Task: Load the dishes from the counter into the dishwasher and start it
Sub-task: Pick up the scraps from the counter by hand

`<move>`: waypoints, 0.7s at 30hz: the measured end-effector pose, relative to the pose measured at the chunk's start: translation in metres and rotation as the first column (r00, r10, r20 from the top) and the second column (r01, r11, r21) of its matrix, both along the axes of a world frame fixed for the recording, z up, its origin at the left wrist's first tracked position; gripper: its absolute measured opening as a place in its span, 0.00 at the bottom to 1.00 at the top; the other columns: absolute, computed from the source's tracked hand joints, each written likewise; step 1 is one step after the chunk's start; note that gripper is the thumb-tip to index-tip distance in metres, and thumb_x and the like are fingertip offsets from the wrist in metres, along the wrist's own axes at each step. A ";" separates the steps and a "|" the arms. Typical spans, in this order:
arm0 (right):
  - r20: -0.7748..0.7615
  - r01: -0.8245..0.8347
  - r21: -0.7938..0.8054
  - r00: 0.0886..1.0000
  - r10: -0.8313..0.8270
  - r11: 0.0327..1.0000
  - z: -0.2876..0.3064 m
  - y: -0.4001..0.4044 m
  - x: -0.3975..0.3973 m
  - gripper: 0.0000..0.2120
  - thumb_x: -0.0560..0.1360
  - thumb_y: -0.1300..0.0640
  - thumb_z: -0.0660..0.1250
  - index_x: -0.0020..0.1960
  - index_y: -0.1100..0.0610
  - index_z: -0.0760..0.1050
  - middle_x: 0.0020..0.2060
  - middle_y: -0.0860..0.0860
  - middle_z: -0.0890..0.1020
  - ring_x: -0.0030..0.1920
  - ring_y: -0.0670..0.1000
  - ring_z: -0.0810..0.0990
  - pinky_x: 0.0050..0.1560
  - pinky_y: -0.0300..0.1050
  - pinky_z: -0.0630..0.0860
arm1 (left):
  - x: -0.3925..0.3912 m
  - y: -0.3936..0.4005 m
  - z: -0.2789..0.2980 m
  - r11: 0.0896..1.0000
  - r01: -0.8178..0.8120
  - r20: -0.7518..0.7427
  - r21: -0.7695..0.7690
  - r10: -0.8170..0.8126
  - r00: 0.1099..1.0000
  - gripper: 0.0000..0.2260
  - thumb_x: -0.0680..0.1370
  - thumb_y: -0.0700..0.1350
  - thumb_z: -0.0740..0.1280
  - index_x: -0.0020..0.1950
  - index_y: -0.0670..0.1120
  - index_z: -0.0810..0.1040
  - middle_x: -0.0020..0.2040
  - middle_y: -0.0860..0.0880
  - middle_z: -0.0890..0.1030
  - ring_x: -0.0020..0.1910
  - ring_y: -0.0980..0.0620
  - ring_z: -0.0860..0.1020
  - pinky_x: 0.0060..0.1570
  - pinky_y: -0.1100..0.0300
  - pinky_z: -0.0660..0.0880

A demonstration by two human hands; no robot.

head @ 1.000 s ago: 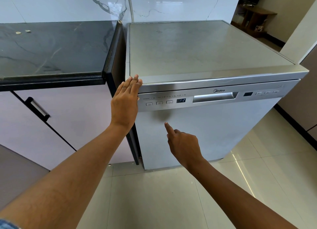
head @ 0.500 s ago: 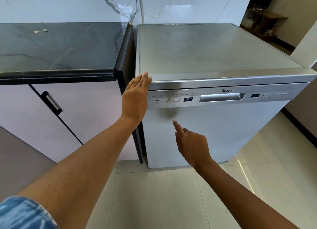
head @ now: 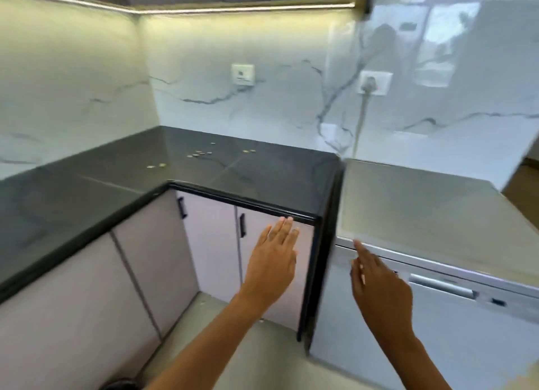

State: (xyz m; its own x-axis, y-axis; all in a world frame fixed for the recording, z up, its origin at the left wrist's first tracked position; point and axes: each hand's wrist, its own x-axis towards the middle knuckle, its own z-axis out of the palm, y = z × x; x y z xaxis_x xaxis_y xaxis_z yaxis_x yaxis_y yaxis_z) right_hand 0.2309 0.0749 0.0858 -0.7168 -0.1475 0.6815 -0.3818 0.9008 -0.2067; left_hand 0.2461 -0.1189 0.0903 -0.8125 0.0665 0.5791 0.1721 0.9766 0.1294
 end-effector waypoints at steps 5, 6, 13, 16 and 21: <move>-0.012 -0.204 -0.132 0.979 0.204 0.970 0.054 -0.073 0.012 0.18 0.76 0.54 0.56 0.59 0.59 0.77 0.39 0.55 0.83 0.28 0.53 0.79 0.26 0.36 0.68 | 0.050 -0.073 0.054 0.988 -0.145 0.021 -0.052 0.146 0.989 0.19 0.75 0.47 0.53 0.57 0.44 0.80 0.61 0.44 0.78 0.61 0.46 0.76 0.62 0.49 0.69; -0.008 -0.232 -0.139 0.972 0.234 0.963 0.059 -0.091 0.011 0.19 0.76 0.53 0.54 0.59 0.59 0.77 0.40 0.54 0.83 0.29 0.52 0.79 0.27 0.35 0.68 | 0.058 -0.091 0.060 0.984 -0.171 0.012 -0.048 0.172 0.985 0.19 0.75 0.47 0.54 0.57 0.44 0.80 0.61 0.44 0.78 0.62 0.46 0.76 0.62 0.48 0.68; 0.127 -0.398 -0.213 0.894 0.429 0.892 0.046 -0.212 -0.022 0.13 0.75 0.61 0.65 0.59 0.61 0.76 0.45 0.54 0.83 0.38 0.51 0.81 0.36 0.41 0.77 | 0.074 -0.200 0.054 0.888 -0.402 0.017 0.224 0.409 0.913 0.16 0.79 0.43 0.63 0.66 0.44 0.74 0.70 0.44 0.68 0.72 0.46 0.64 0.70 0.52 0.50; 0.153 -0.435 -0.206 0.870 0.468 0.877 0.043 -0.262 -0.045 0.14 0.72 0.64 0.69 0.58 0.61 0.77 0.44 0.53 0.82 0.37 0.51 0.81 0.33 0.44 0.79 | 0.059 -0.230 0.049 0.863 -0.424 0.029 0.276 0.434 0.901 0.17 0.80 0.44 0.62 0.69 0.44 0.71 0.72 0.45 0.64 0.73 0.51 0.56 0.70 0.54 0.47; 0.194 -0.490 -0.210 0.827 0.527 0.846 0.028 -0.330 -0.099 0.14 0.73 0.63 0.68 0.59 0.58 0.76 0.46 0.50 0.81 0.39 0.49 0.80 0.34 0.46 0.80 | 0.013 -0.285 0.024 0.821 -0.484 0.072 0.302 0.487 0.871 0.21 0.79 0.52 0.54 0.67 0.43 0.73 0.70 0.43 0.69 0.71 0.51 0.58 0.69 0.51 0.52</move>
State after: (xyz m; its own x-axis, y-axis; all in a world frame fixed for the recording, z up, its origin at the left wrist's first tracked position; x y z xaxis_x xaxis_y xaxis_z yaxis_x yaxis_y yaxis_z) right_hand 0.1323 -0.2551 0.1137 -0.7082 -0.4491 0.5447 -0.7003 0.5451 -0.4610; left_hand 0.2586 -0.4035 0.1139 -0.6891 -0.5132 0.5117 -0.3117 0.8473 0.4300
